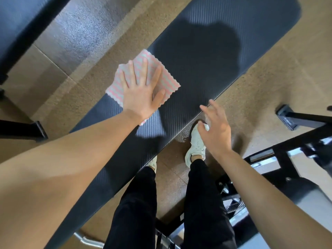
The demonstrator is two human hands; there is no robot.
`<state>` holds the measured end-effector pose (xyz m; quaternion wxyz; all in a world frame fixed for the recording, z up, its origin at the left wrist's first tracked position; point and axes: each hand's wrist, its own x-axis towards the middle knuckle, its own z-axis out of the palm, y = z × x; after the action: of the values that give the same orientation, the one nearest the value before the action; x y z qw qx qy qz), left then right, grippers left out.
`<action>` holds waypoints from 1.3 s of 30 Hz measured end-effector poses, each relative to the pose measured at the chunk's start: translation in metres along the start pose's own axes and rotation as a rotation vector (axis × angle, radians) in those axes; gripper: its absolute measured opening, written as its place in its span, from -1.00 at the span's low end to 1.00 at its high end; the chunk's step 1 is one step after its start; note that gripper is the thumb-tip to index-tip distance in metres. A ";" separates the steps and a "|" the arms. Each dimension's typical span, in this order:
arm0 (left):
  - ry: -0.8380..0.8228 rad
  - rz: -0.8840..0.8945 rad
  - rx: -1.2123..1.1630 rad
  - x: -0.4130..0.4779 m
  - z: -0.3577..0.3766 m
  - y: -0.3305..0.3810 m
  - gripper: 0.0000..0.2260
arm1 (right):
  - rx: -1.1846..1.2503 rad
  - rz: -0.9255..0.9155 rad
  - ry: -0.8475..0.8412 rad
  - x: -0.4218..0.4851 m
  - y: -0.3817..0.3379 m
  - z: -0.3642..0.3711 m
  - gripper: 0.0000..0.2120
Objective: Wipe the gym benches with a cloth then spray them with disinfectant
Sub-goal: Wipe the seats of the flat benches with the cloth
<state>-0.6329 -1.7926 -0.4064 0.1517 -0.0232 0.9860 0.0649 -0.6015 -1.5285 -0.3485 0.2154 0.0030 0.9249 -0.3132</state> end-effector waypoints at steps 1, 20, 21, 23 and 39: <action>-0.009 -0.001 -0.009 -0.001 0.000 0.007 -0.37 | -0.052 -0.003 0.050 0.011 0.003 -0.005 -0.54; -0.067 0.443 0.070 -0.007 0.007 0.054 -0.35 | -0.207 0.109 0.078 0.112 0.035 -0.054 -0.33; -0.058 0.407 0.080 0.001 0.005 0.054 -0.35 | -0.198 0.107 0.073 0.112 0.036 -0.055 -0.32; -0.065 0.322 0.090 0.021 0.003 0.054 -0.36 | -0.190 0.097 0.064 0.112 0.038 -0.057 -0.32; -0.066 -0.032 -0.025 0.123 -0.021 0.134 -0.36 | 0.123 -0.037 -0.025 0.122 0.070 -0.101 -0.45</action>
<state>-0.7657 -1.6663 -0.4072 0.1848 -0.0388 0.9791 0.0757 -0.7422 -1.4294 -0.3666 0.2204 -0.0047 0.9010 -0.3735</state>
